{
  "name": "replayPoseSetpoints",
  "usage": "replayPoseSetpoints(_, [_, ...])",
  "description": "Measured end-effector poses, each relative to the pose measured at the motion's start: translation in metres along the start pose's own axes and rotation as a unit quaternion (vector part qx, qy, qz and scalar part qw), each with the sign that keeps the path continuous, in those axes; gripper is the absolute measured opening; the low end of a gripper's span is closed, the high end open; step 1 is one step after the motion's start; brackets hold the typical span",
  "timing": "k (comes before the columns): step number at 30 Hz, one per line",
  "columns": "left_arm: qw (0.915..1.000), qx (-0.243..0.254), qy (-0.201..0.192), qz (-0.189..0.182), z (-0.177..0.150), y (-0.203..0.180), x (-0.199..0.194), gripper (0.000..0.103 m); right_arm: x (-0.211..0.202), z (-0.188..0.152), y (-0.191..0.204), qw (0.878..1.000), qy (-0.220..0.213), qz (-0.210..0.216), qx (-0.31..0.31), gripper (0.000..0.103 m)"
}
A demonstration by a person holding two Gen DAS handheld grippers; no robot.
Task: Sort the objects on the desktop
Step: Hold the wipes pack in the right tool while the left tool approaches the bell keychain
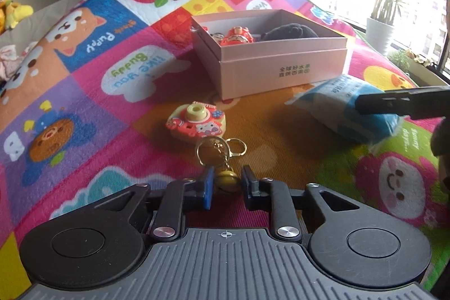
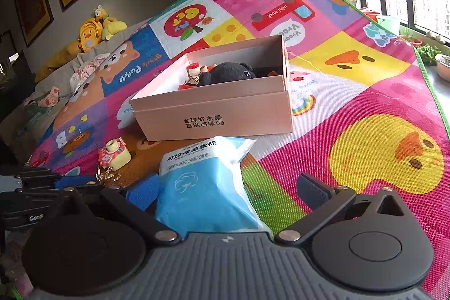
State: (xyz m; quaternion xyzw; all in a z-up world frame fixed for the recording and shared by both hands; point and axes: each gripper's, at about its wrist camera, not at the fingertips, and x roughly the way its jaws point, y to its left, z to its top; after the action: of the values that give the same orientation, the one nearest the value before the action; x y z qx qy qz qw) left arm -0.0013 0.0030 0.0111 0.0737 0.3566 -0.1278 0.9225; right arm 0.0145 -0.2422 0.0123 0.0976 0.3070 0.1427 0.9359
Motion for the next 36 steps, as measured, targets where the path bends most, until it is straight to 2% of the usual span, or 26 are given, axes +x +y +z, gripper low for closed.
replayPoseSetpoints(5, [0.9988,0.005,0.013,-0.048,-0.020,-0.004,-0.026,0.024,0.000,0.000,0.000,1.000,0.000,-0.002,-0.002,0.103])
replayPoseSetpoints(8, [0.9969,0.008,0.014,-0.077,-0.025,-0.006,-0.036,0.035,0.001,0.000,0.001,1.000,0.000,-0.005,-0.004,0.103])
replayPoseSetpoints(10, [0.9969,0.016,0.001,-0.077,-0.025,-0.008,-0.041,0.048,0.001,0.000,0.002,1.000,0.000,-0.007,-0.006,0.103])
replayPoseSetpoints(11, [0.9974,0.019,-0.010,-0.069,-0.023,-0.008,-0.042,0.060,0.001,0.000,0.002,1.000,0.001,-0.007,-0.007,0.103])
replayPoseSetpoints(13, [0.9982,0.018,-0.027,-0.050,-0.016,-0.004,-0.040,0.068,0.002,0.000,0.002,1.000,0.005,-0.007,-0.006,0.103])
replayPoseSetpoints(15, [0.9981,0.015,-0.048,-0.035,-0.003,0.003,-0.034,0.084,0.003,0.000,0.002,1.000,0.010,-0.004,-0.001,0.103])
replayPoseSetpoints(17, [0.9979,0.013,-0.057,-0.027,0.009,0.010,-0.023,0.092,0.006,0.000,-0.002,1.000,0.024,0.010,0.012,0.103])
replayPoseSetpoints(20, [0.9987,0.011,-0.046,-0.016,0.021,0.017,-0.002,0.093,0.008,-0.001,-0.003,0.999,0.034,0.020,0.025,0.103])
replayPoseSetpoints(25, [0.9989,0.004,-0.015,-0.043,0.015,0.016,0.010,0.094,0.008,-0.002,-0.001,0.999,0.038,0.020,0.014,0.103])
replayPoseSetpoints(29, [0.9939,-0.003,-0.006,-0.110,0.002,0.003,-0.002,0.095,0.008,-0.001,-0.001,0.999,0.041,0.020,0.014,0.103])
replayPoseSetpoints(33, [0.9837,0.018,-0.015,-0.178,-0.006,-0.015,-0.016,0.096,0.009,0.000,0.001,0.999,0.046,0.020,0.004,0.103])
replayPoseSetpoints(34, [0.9828,0.028,-0.025,-0.181,-0.007,-0.019,-0.021,0.096,0.009,0.000,0.001,0.999,0.045,0.022,0.005,0.103])
replayPoseSetpoints(36, [0.9865,0.039,-0.039,-0.154,-0.006,-0.024,-0.026,0.096,0.008,0.000,0.000,0.999,0.044,0.023,0.007,0.103])
